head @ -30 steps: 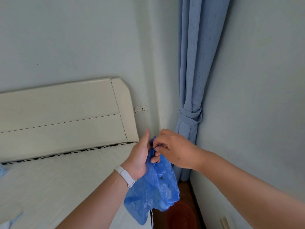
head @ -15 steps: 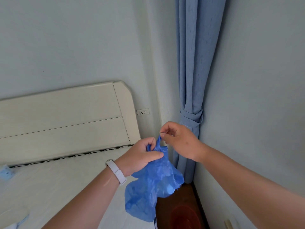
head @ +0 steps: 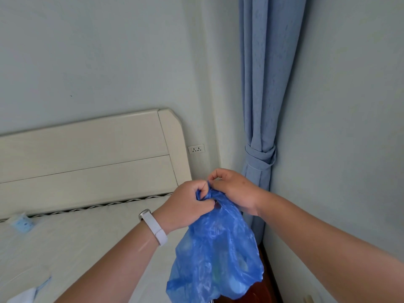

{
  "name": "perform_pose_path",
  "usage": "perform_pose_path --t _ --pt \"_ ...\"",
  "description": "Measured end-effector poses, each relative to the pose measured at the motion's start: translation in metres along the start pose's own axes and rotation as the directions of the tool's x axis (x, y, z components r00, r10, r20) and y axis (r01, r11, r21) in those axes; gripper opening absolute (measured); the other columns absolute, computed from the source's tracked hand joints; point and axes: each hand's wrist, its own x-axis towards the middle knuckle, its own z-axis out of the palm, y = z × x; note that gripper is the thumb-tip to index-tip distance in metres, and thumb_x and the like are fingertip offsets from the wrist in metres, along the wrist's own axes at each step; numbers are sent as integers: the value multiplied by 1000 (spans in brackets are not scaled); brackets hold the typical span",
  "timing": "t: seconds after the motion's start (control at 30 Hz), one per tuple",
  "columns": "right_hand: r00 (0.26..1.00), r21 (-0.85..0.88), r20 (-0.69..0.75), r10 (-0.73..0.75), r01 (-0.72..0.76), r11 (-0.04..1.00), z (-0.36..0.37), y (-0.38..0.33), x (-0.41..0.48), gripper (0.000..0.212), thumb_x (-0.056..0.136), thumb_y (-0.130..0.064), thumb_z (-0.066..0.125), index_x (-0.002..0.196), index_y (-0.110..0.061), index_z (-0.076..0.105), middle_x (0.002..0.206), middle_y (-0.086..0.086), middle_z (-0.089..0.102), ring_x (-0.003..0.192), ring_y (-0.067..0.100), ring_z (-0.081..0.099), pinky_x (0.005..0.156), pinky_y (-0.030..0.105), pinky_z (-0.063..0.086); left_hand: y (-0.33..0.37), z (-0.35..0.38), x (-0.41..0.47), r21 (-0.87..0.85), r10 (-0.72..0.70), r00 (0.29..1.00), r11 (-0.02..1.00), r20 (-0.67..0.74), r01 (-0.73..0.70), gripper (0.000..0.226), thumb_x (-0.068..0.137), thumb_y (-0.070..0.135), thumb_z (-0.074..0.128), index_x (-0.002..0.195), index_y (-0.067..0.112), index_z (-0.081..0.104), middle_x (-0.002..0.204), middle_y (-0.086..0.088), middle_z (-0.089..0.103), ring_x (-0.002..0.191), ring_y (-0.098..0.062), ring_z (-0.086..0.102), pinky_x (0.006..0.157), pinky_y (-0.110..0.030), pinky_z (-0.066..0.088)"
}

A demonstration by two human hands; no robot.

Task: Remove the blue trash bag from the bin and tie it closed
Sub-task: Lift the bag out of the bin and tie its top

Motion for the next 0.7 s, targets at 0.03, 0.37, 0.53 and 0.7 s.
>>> perform_pose_path --t 0.03,0.37,0.53,0.7 --pt "1000 19 1 20 -20 1000 -1 0 1 14 90 -9 55 81 -16 63 76 8 62 67 19 57 64 33 46 0 0 -1 43 24 999 999 -23 -23 38 72 5 66 59 18 33 51 14 40 54 -3 41 53 -20 29" --pt "977 -138 110 183 -168 976 -20 -1 -2 22 85 -7 56 66 -13 64 57 3 58 43 14 36 38 20 29 -2 2 -2 255 158 975 960 -154 -115 24 81 26 70 96 39 55 76 8 64 66 -7 56 64 -24 47" --pt "954 -78 198 226 -214 974 -29 8 -3 10 77 -8 51 67 -9 54 66 9 50 58 17 46 56 27 39 3 7 2 281 188 980 945 -57 -165 18 84 21 64 97 32 72 83 14 67 81 -6 59 74 -25 46" --pt "967 -125 171 190 -170 977 -32 15 -4 21 81 -14 53 60 -11 47 61 1 43 63 18 41 61 28 33 3 11 7 150 -38 999 988 3 37 9 85 16 63 84 17 72 81 1 72 75 -10 63 71 -26 49"
